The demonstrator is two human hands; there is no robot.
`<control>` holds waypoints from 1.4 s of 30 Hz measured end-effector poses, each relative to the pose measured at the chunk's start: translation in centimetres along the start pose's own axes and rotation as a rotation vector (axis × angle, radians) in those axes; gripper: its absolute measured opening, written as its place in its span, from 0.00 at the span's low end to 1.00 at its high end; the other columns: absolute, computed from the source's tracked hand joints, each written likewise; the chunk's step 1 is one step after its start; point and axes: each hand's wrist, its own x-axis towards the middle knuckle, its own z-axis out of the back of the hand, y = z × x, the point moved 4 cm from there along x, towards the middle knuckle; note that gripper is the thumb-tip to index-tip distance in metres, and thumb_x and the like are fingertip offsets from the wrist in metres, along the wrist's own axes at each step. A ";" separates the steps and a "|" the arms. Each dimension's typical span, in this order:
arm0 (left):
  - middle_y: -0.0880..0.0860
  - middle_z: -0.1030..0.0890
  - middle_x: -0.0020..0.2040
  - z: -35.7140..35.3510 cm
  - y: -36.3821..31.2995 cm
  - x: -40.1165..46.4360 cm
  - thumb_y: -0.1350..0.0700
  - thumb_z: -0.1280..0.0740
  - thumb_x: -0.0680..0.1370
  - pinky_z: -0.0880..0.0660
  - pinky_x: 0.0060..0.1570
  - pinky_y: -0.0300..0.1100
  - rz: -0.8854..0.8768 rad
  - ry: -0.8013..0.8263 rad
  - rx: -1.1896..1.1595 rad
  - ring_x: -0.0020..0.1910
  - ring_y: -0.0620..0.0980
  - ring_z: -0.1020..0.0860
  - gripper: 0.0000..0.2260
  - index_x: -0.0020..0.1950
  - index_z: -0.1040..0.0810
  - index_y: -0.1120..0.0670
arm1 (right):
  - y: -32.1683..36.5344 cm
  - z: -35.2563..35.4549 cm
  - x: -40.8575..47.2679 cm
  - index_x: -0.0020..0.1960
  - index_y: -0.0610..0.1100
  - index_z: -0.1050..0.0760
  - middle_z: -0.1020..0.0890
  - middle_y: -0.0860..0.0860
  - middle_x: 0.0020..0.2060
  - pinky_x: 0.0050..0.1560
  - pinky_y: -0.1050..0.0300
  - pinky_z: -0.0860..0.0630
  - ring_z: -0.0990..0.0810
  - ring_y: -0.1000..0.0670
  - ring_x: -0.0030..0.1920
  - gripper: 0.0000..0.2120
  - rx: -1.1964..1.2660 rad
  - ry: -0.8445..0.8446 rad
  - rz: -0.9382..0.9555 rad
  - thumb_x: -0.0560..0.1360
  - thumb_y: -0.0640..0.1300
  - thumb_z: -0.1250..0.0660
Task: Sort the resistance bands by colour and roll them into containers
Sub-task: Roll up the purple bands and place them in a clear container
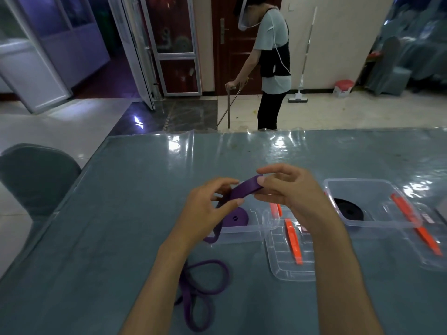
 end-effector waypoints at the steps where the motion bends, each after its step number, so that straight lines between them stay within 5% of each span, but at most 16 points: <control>1: 0.42 0.16 0.53 0.0 -0.1 -0.1 0.53 0.22 0.76 0.20 0.60 0.43 -0.006 0.000 0.001 0.55 0.43 0.17 0.16 0.64 0.19 0.47 | 0.1 0.0 0.0 0.55 0.36 0.18 0.12 0.37 0.45 0.48 0.51 0.14 0.12 0.37 0.48 0.08 -0.019 -0.018 -0.001 0.76 0.33 0.26; 9: 0.43 0.14 0.52 0.2 -2.0 -0.3 0.58 0.21 0.75 0.19 0.58 0.43 -0.102 -0.137 -0.083 0.53 0.46 0.15 0.12 0.57 0.17 0.52 | 0.5 -1.5 0.1 0.49 0.41 0.15 0.11 0.43 0.41 0.46 0.57 0.16 0.11 0.48 0.42 0.05 -0.157 -0.054 0.050 0.74 0.35 0.24; 15: 0.46 0.14 0.54 1.1 -3.3 -1.1 0.59 0.23 0.76 0.19 0.56 0.43 -0.231 -0.335 -0.125 0.53 0.49 0.15 0.09 0.52 0.20 0.50 | -0.4 -2.1 -0.3 0.47 0.43 0.21 0.12 0.40 0.45 0.45 0.56 0.17 0.11 0.44 0.45 0.07 0.073 0.046 -0.072 0.74 0.42 0.23; 21: 0.51 0.12 0.52 0.2 -3.6 -0.8 0.65 0.22 0.74 0.18 0.55 0.45 -0.154 -0.446 -0.350 0.53 0.51 0.14 0.07 0.48 0.17 0.56 | -0.7 -2.4 -0.2 0.45 0.38 0.18 0.13 0.40 0.42 0.46 0.58 0.16 0.13 0.47 0.43 0.09 0.144 0.139 -0.084 0.72 0.44 0.25; 33: 0.51 0.12 0.53 -1.4 -3.2 -0.4 0.67 0.22 0.72 0.20 0.56 0.38 -0.005 -0.262 -0.549 0.56 0.50 0.14 0.13 0.53 0.17 0.55 | -1.1 -1.3 -0.7 0.49 0.35 0.16 0.13 0.40 0.44 0.45 0.60 0.17 0.12 0.47 0.43 0.12 0.181 0.213 -0.144 0.74 0.44 0.28; 38: 0.46 0.12 0.51 -1.6 -2.9 -0.7 0.60 0.24 0.73 0.19 0.54 0.37 0.016 -0.314 -0.546 0.52 0.46 0.13 0.10 0.53 0.16 0.51 | -1.2 -1.0 -0.3 0.45 0.40 0.15 0.13 0.43 0.41 0.40 0.62 0.19 0.15 0.51 0.38 0.11 0.073 0.188 -0.144 0.72 0.48 0.26; 42: 0.45 0.12 0.53 -1.9 -2.8 -0.9 0.64 0.25 0.76 0.19 0.55 0.36 0.014 -0.333 -0.525 0.55 0.46 0.14 0.12 0.55 0.16 0.51 | -1.3 -1.0 0.2 0.42 0.41 0.16 0.15 0.44 0.40 0.41 0.62 0.19 0.18 0.50 0.38 0.09 0.072 0.151 -0.101 0.71 0.47 0.25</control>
